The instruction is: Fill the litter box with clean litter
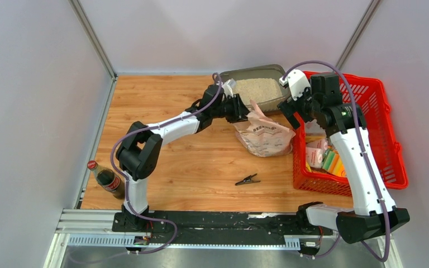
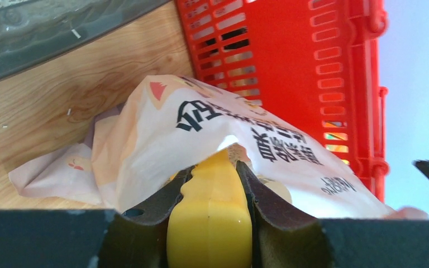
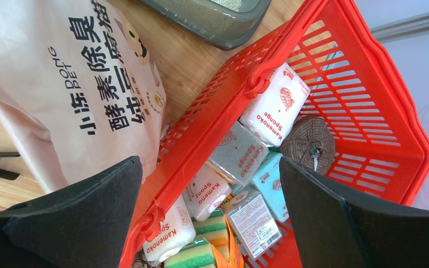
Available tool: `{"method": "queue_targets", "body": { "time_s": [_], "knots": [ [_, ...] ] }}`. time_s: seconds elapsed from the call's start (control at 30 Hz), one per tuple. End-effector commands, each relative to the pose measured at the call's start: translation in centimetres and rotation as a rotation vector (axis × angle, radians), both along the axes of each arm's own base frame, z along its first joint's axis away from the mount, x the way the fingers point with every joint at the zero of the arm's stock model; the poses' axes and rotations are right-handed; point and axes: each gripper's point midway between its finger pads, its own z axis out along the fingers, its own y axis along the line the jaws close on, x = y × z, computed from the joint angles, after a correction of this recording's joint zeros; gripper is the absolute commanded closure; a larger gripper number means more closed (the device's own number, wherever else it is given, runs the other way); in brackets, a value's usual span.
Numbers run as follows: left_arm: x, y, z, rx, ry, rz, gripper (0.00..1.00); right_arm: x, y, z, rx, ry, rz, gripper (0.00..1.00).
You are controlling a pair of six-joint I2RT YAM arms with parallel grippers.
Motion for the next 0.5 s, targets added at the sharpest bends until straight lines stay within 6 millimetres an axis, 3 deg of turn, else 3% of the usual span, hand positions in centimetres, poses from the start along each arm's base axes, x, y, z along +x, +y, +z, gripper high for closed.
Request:
{"method": "queue_targets", "body": {
  "time_s": [0.0,0.17,0.4,0.47],
  "knots": [
    [-0.5,1.2,7.0,-0.122,-0.132,-0.067,1.00,0.4,-0.4,1.9,-0.025,-0.079,0.007,0.00],
    [0.1,4.0,7.1,-0.137,-0.120,-0.053,1.00,-0.2,-1.1,2.4,-0.056,-0.087,-0.003,0.00],
    [1.3,8.0,8.8,-0.201,-0.124,-0.003,1.00,-1.0,-1.9,2.8,-0.095,-0.083,-0.013,0.00],
    [1.1,8.3,9.2,-0.227,-0.109,-0.011,1.00,-1.1,-2.1,2.7,-0.107,-0.075,-0.018,0.00]
  ]
}}
